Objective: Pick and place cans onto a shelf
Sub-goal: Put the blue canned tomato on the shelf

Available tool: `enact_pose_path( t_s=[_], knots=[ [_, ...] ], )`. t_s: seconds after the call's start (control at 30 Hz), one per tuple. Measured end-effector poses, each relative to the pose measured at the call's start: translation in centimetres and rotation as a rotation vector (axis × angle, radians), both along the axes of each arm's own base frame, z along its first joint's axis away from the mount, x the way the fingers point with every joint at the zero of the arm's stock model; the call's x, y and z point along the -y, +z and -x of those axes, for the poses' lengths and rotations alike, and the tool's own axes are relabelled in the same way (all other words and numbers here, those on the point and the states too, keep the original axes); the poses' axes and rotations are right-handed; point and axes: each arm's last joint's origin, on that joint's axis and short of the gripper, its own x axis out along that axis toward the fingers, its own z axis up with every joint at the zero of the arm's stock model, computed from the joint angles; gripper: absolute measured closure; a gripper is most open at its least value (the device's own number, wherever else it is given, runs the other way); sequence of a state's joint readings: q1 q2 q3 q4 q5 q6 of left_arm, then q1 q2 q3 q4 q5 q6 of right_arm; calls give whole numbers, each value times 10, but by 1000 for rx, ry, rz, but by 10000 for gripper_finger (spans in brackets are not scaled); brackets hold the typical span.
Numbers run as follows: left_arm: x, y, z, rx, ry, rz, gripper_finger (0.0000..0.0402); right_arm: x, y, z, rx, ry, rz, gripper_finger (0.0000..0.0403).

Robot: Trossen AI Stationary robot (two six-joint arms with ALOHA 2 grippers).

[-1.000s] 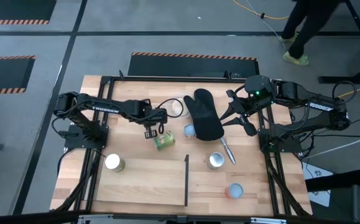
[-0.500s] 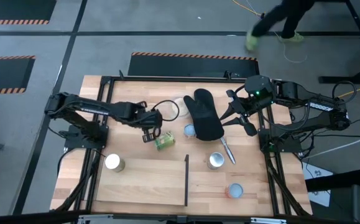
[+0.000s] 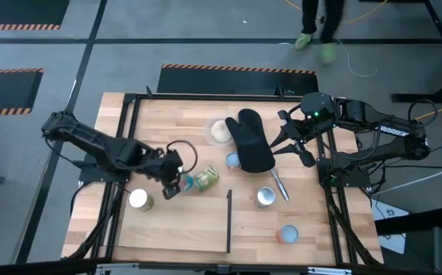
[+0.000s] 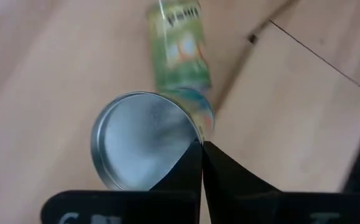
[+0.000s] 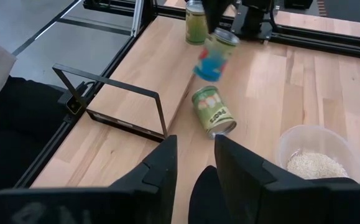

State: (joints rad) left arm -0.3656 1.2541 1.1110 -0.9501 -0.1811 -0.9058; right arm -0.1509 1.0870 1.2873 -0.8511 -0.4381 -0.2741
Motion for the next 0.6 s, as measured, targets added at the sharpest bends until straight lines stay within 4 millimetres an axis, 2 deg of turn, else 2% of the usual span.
enact_pose_path(
  t_s=[0.27, 0.6],
  knots=[
    [33, -1, 14, -21, 76, 145, 401, 0, 0, 0, 0, 0, 0, 291],
    [44, 1, 16, -8, 125, 196, 401, 0, 0, 0, 0, 0, 0, 291]
  ],
)
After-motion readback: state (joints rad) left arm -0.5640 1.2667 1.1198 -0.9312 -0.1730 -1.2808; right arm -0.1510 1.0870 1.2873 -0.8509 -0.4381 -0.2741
